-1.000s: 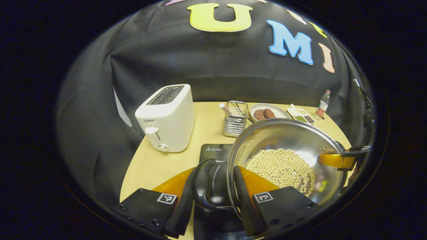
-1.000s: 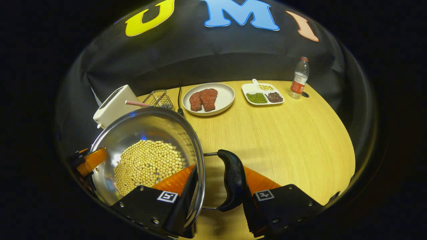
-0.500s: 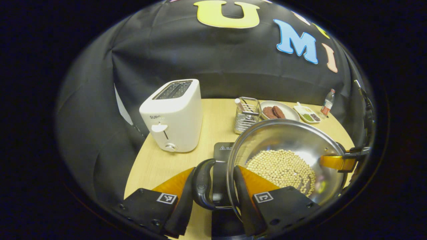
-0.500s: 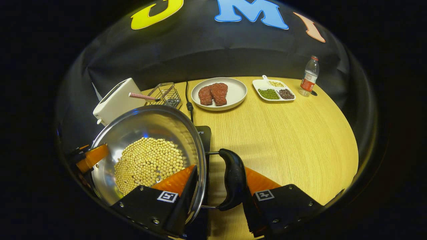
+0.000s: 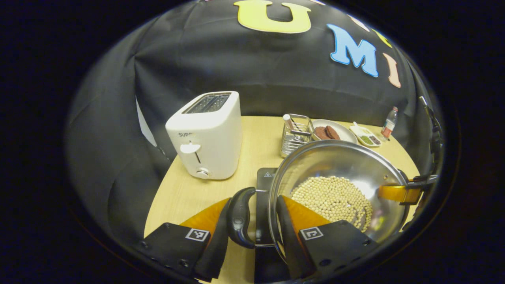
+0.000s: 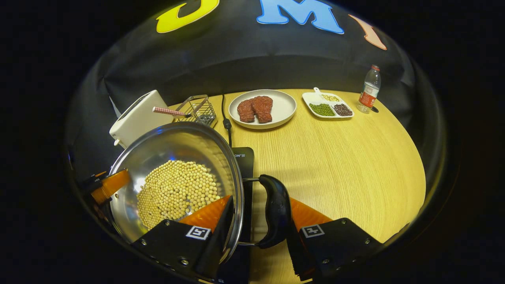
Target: First push the handle of the pot to place it horizontally, then grasp the pot with both hands and set it on the induction cooktop.
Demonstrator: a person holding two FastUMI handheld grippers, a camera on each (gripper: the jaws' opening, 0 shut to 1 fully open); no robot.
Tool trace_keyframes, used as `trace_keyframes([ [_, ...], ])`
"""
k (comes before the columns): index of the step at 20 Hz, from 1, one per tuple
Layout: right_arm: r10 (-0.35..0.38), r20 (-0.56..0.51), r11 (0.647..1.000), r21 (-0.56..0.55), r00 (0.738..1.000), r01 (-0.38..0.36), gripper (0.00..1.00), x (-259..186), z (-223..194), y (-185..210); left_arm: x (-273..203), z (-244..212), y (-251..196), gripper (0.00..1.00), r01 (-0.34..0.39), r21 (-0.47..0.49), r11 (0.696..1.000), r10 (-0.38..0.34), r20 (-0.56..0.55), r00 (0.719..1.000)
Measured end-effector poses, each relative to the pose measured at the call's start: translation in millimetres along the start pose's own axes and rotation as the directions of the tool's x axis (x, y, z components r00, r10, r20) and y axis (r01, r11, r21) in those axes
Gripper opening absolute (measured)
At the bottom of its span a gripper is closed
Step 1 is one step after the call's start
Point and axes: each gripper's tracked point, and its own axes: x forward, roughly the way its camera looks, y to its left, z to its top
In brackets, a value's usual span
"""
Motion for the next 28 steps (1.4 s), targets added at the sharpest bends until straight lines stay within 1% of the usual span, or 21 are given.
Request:
trace_keyframes([
  [2,0.017,0.017,1.000,0.008,1.000,-0.017,0.69,0,3,2,2,-1,3,0.71,-0.020,-0.017,1.000,0.020,0.002,1.000],
  [4,0.015,0.028,1.000,-0.001,0.999,-0.015,0.69,2,6,1,5,-2,1,0.73,-0.034,-0.005,0.999,0.034,0.013,0.999],
  [5,0.014,0.031,1.000,-0.004,0.999,-0.014,0.69,2,7,1,5,-3,1,0.70,-0.038,-0.001,0.999,0.038,0.020,0.999],
  [6,0.012,0.034,1.000,-0.008,0.999,-0.012,0.69,2,7,0,6,-3,1,0.75,-0.037,-0.005,0.999,0.037,0.021,0.999],
  [8,0.020,0.065,1.000,-0.017,0.998,-0.019,0.69,1,14,0,-1,6,2,0.76,-0.034,-0.025,0.999,0.035,0.045,0.998],
  [9,0.021,0.083,1.000,-0.023,0.996,-0.019,0.69,-2,19,-1,-3,10,4,0.76,-0.030,-0.039,0.999,0.033,0.063,0.997],
  [10,0.020,0.099,0.999,-0.029,0.995,-0.017,0.71,-6,22,-4,-6,16,6,0.76,-0.031,-0.057,0.998,0.035,0.075,0.997],
  [11,0.014,0.112,0.999,-0.035,0.994,-0.011,0.70,-9,25,-8,-12,21,10,0.72,-0.041,-0.078,0.996,0.048,0.088,0.995],
  [12,0.016,0.125,0.999,-0.038,0.992,-0.012,0.82,-13,29,-11,-18,28,14,0.80,-0.056,-0.101,0.993,0.067,0.106,0.992],
  [14,0.030,0.166,0.999,-0.047,0.986,-0.022,0.87,-27,37,-16,-39,45,21,0.85,-0.086,-0.138,0.987,0.107,0.156,0.982],
  [15,0.046,0.196,0.998,-0.053,0.979,-0.036,0.89,-34,44,-17,-54,59,23,0.86,-0.095,-0.160,0.983,0.126,0.191,0.974],
  [16,0.045,0.232,0.998,-0.058,0.972,-0.032,0.90,-43,52,-23,-67,73,20,0.86,-0.095,-0.183,0.979,0.136,0.230,0.964],
  [18,0.050,0.303,0.998,-0.052,0.952,-0.036,0.90,-66,70,-33,-97,98,6,0.87,-0.085,-0.211,0.974,0.147,0.295,0.944],
  [20,0.046,0.374,0.998,-0.056,0.926,-0.027,0.90,-93,93,-46,-126,124,-21,0.86,-0.066,-0.203,0.977,0.136,0.352,0.926],
  [22,0.046,0.448,0.997,-0.081,0.893,-0.010,0.90,-124,118,-59,-158,152,-59,0.86,-0.027,-0.181,0.983,0.100,0.407,0.908],
  [24,0.057,0.498,0.995,-0.094,0.866,-0.011,0.90,-159,138,-71,-192,183,-105,0.87,0.024,-0.159,0.987,0.056,0.481,0.875],
  [26,0.054,0.557,0.996,-0.084,0.829,-0.008,0.90,-199,160,-88,-221,204,-147,0.86,0.044,-0.131,0.990,0.033,0.531,0.847],
  [28,0.058,0.628,0.998,-0.067,0.776,-0.021,0.90,-242,182,-105,-250,225,-191,0.86,0.059,-0.104,0.993,0.011,0.573,0.819],
])
